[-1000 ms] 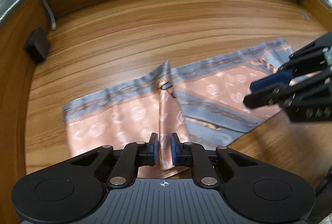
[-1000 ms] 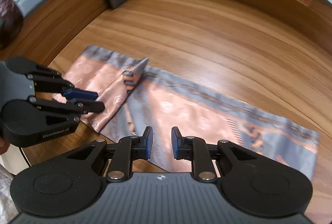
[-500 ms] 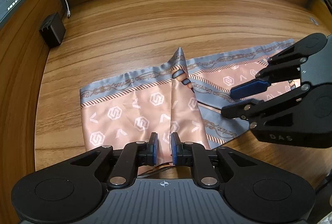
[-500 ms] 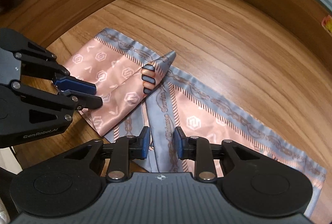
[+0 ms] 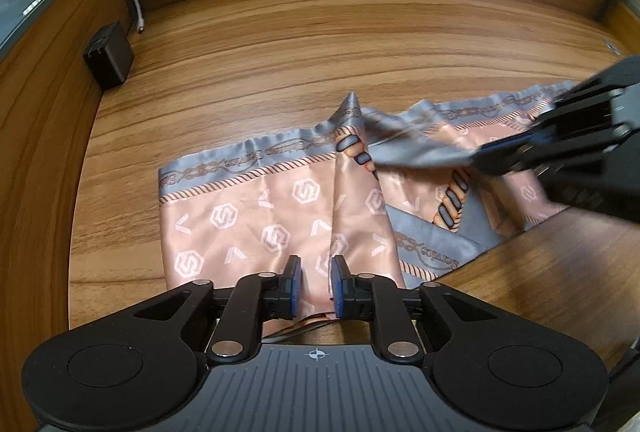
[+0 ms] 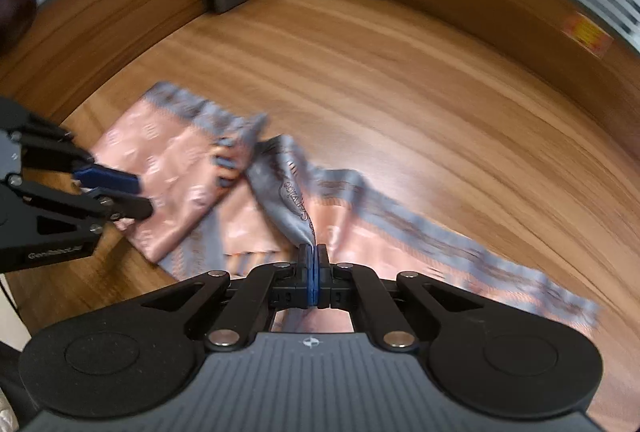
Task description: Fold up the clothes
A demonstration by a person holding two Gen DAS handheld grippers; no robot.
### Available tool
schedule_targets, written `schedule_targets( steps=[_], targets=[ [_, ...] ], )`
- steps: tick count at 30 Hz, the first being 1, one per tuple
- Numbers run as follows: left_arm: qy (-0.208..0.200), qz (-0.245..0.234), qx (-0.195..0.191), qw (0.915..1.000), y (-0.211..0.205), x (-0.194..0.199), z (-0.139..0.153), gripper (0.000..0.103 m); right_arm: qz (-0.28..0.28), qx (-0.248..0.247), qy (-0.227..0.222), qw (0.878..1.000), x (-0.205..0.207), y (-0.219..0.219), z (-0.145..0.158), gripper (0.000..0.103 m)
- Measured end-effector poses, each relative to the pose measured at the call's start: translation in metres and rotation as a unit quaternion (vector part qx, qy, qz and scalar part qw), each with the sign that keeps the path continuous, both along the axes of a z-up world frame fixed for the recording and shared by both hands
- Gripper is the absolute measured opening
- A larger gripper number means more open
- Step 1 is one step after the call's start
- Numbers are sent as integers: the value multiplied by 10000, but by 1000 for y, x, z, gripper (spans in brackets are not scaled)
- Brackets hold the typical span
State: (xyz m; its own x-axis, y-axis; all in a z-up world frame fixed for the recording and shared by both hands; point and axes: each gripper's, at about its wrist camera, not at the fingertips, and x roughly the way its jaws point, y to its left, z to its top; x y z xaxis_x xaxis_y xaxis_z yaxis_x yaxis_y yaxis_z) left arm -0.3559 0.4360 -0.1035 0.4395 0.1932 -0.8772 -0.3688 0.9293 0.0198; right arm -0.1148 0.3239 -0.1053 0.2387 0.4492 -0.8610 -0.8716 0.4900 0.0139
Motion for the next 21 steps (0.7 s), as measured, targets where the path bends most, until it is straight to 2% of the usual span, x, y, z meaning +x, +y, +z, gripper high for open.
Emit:
schedule_targets(
  steps=[7,9,17,21],
  targets=[
    [-97,138,83,9998,-7,3,9,47,-920,58,-17,9957,45,-63,10,0],
    [-130,176,109,9997,-10,4,13,58,-1164,26,-21,9932,60,-86,9,0],
    [-315,45,100,9994,-46,33,28,67,-1750,-241,-138,9842,107,-171,0,0],
    [-365,-18,81,9993,-68,53,30,67,-1921,-346,-198,9806,132,-217,-7,0]
  ],
)
